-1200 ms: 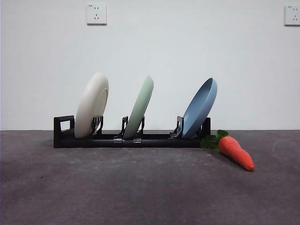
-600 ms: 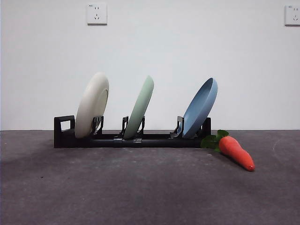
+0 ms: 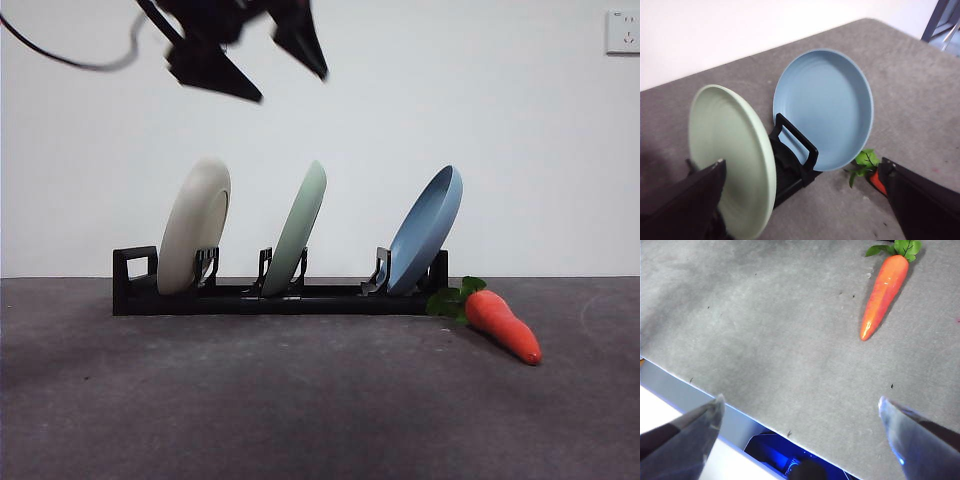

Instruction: Take the green plate from the plate rack,put the plate on the table,take the carrot from the table,put the carrot in the plate

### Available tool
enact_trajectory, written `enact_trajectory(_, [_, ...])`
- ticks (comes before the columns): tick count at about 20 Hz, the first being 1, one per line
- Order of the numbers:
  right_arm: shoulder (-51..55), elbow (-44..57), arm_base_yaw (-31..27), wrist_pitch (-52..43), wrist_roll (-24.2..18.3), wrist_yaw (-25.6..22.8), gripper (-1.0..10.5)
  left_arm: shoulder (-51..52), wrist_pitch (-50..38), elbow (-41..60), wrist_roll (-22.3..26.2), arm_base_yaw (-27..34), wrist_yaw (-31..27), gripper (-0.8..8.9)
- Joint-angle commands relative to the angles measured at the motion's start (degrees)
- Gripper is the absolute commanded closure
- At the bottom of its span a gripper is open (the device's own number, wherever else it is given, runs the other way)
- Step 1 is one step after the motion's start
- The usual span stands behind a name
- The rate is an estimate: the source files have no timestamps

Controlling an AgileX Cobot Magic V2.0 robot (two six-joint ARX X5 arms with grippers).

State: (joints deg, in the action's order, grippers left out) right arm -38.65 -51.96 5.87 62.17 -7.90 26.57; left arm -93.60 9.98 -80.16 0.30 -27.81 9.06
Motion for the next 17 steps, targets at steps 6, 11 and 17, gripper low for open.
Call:
enact_trajectory(6, [0.0, -0.1, -0.1, -0.1, 0.2, 0.1, 3.2, -12.3, -11.6, -1.7, 1.5, -0.3, -3.4, 2.25])
enact_trajectory(11, [0.0, -0.1, -0.1, -0.1, 0.4, 0.1, 3.2, -16.9, -16.9, -1.7, 1.4, -0.6, -3.5, 2.26])
enact_trajectory(17, [0.0, -0.1, -0.1, -0.1, 0.5, 0.1, 3.2, -18.8, -17.6, -1.7, 1.3, -0.7, -3.0, 4.57])
